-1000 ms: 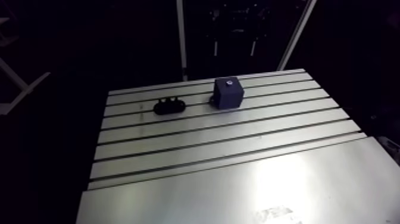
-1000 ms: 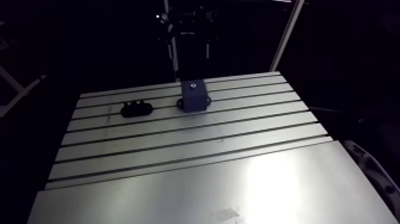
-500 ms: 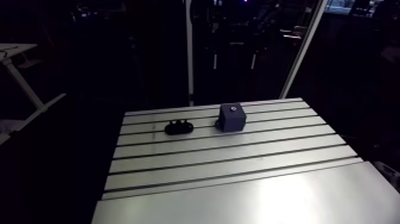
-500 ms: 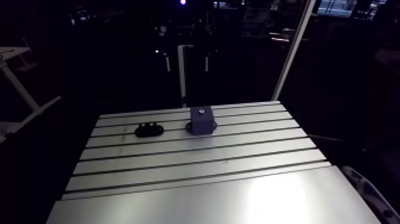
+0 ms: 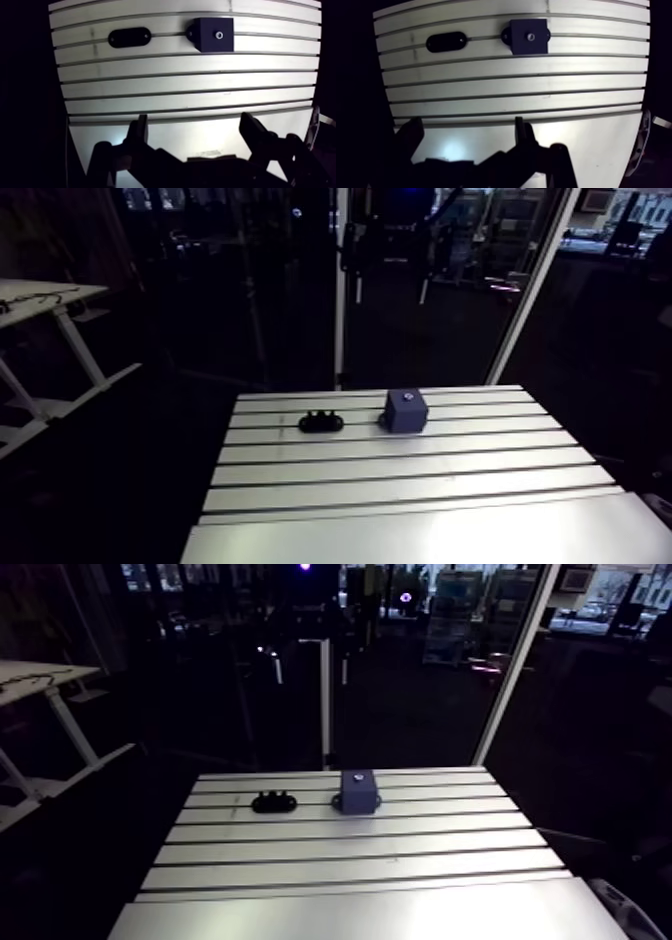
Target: Pick up the M10 bolt and insert it into the hole until fully seated.
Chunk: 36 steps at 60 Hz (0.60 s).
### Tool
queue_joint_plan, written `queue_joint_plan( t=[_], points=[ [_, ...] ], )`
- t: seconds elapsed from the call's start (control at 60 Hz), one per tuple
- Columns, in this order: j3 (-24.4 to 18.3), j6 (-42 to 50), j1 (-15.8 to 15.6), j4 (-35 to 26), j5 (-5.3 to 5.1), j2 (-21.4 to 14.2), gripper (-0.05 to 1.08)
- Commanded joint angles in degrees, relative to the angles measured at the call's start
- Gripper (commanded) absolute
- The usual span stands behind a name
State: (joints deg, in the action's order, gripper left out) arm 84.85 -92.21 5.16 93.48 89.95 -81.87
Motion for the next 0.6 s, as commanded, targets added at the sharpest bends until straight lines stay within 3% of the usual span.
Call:
queue_joint_plan(
  t=[0.017, 0.35, 0.6],
  points=[
    [-0.09, -0.04, -0.24, 0.71, -0.33, -0.76, 0.01],
    [2.48, -0.64, -0.24, 0.85, -0.17, -4.77, 0.01],
    [3.44, -0.82, -0.24, 0.87, -0.08, -5.18, 0.01]
  ],
)
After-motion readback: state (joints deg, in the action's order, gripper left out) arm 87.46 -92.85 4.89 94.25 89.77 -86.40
